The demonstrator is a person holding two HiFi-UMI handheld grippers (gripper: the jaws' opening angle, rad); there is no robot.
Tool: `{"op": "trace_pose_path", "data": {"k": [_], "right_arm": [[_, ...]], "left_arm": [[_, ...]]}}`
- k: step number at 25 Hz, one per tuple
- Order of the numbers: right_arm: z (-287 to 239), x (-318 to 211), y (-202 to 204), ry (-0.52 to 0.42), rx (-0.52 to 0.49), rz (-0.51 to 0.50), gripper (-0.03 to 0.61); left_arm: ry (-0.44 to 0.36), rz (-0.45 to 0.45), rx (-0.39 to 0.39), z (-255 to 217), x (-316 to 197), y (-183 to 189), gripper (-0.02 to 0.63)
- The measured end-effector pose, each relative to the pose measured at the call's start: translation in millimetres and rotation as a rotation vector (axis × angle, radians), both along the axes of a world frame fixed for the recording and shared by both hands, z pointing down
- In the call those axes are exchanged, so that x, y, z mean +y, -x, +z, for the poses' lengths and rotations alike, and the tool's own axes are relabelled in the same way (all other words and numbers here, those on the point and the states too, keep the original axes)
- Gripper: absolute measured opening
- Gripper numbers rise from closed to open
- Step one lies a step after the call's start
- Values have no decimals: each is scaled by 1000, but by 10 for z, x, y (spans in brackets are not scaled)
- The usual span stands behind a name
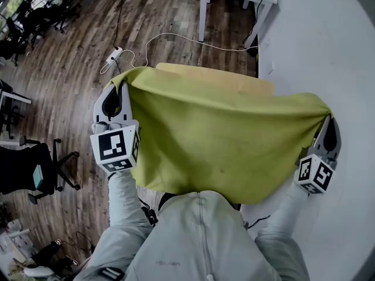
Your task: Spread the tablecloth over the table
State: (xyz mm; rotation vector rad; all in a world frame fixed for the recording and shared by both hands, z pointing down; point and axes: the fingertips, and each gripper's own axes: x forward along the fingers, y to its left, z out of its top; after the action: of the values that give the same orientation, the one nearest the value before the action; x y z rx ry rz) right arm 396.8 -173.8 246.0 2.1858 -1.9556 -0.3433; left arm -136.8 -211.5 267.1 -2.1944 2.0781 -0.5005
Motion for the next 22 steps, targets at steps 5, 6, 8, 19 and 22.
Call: {"op": "trace_pose_path", "data": {"k": [5, 6, 8, 19, 22], "right_arm": [[87, -335, 116, 10, 60, 2, 21], [123, -417, 130, 13, 73, 5, 21], [199, -587, 141, 27, 104, 13, 21], [810, -1542, -44, 137, 300, 20, 21], [1091, -1783, -91, 179, 349, 9, 21]], "left_arm": [[5, 9, -37, 146, -288, 80, 25], [7, 16, -53, 189, -367, 91, 25], [9, 30, -80, 269, -541, 99, 25], [33, 74, -207, 791, -1620, -151, 25], [47, 83, -250, 985, -1883, -201, 25]]}}
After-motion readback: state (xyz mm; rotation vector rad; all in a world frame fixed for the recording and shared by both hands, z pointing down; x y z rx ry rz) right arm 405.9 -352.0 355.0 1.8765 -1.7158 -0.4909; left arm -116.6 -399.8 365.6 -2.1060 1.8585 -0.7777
